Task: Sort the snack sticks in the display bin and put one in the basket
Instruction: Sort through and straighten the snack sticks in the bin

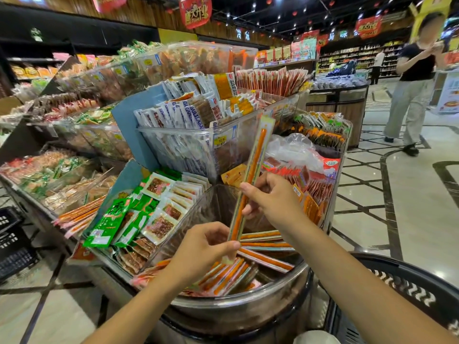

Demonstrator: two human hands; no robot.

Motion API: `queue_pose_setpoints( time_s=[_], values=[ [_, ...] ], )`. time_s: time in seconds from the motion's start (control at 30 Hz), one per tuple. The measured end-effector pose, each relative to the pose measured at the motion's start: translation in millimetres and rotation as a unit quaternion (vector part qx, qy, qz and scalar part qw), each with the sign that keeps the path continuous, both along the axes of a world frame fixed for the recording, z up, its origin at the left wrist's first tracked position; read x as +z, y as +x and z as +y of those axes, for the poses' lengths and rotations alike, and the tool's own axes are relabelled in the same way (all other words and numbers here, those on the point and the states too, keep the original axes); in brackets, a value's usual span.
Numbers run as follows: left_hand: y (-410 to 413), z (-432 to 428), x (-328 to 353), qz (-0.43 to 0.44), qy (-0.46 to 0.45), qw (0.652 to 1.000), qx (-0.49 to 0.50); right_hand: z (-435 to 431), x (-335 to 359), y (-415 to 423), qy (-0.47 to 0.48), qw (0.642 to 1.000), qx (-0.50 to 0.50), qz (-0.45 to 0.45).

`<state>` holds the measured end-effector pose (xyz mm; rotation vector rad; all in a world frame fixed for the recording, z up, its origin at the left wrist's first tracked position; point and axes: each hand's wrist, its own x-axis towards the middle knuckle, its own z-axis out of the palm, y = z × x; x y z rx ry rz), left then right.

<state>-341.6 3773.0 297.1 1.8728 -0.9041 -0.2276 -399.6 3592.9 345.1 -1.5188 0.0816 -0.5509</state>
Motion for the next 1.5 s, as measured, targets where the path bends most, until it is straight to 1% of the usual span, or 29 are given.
queue_pose_setpoints(
  time_s=[0.13, 0.33, 0.43, 0.57, 0.73, 0.97, 1.03, 1.07, 1.13, 1.2, 1.3, 1.4, 1.5],
  values=[
    [5.3, 4.5, -2.5, 0.013, -0.006, 1.000, 0.002, -2.8, -0.7, -0.4, -0.019, 1.000, -0.023, 0.009],
    [14.9, 26.2, -7.8, 0.015, 0.011, 1.000, 0.002, -22.4, 17.3, -0.9, -0.002, 0.995, -0.080, -0.055],
    [15.5, 34.5, -10.4, 0.009, 0.004, 1.000, 0.015, -26.4, 20.4, -1.0, -0.001, 0.995, -0.078, -0.063],
    [13.1, 37.7, -11.9, -0.018, 0.013, 0.999, 0.047, -24.9, 17.1, 0.9, -0.026, 0.994, -0.090, -0.060],
    [12.4, 40.5, -13.6, -0.049, 0.019, 0.997, 0.063, -32.8, 12.7, 4.0, -0.048, 0.990, -0.117, -0.060],
    [7.5, 36.8, -13.3, -0.120, 0.036, 0.984, 0.125, -42.5, 2.9, 4.3, -0.074, 0.985, -0.151, -0.038],
    [9.4, 35.5, -13.2, -0.161, 0.063, 0.975, 0.142, -46.2, -2.4, 5.1, -0.090, 0.982, -0.165, -0.032],
    [11.7, 34.4, -13.3, -0.195, 0.086, 0.965, 0.150, -48.4, -6.1, 5.3, -0.095, 0.980, -0.172, -0.031],
    [17.0, 30.0, -13.0, -0.278, 0.138, 0.937, 0.159, -52.6, -13.3, 3.4, -0.096, 0.976, -0.191, -0.033],
    [24.2, 23.0, -13.7, -0.330, 0.183, 0.912, 0.164, -56.5, -18.9, -0.5, -0.093, 0.975, -0.200, -0.034],
    [39.1, 10.0, -15.7, -0.323, 0.236, 0.902, 0.159, -59.5, -23.3, -9.1, -0.068, 0.981, -0.181, -0.025],
    [55.1, -5.1, -18.1, -0.324, 0.289, 0.887, 0.158, -61.3, -28.1, -17.1, -0.120, 0.977, -0.177, -0.001],
    [68.3, -23.6, -23.8, -0.331, 0.322, 0.875, 0.146, -62.5, -35.6, -25.3, -0.162, 0.970, -0.179, 0.011]
  ],
)
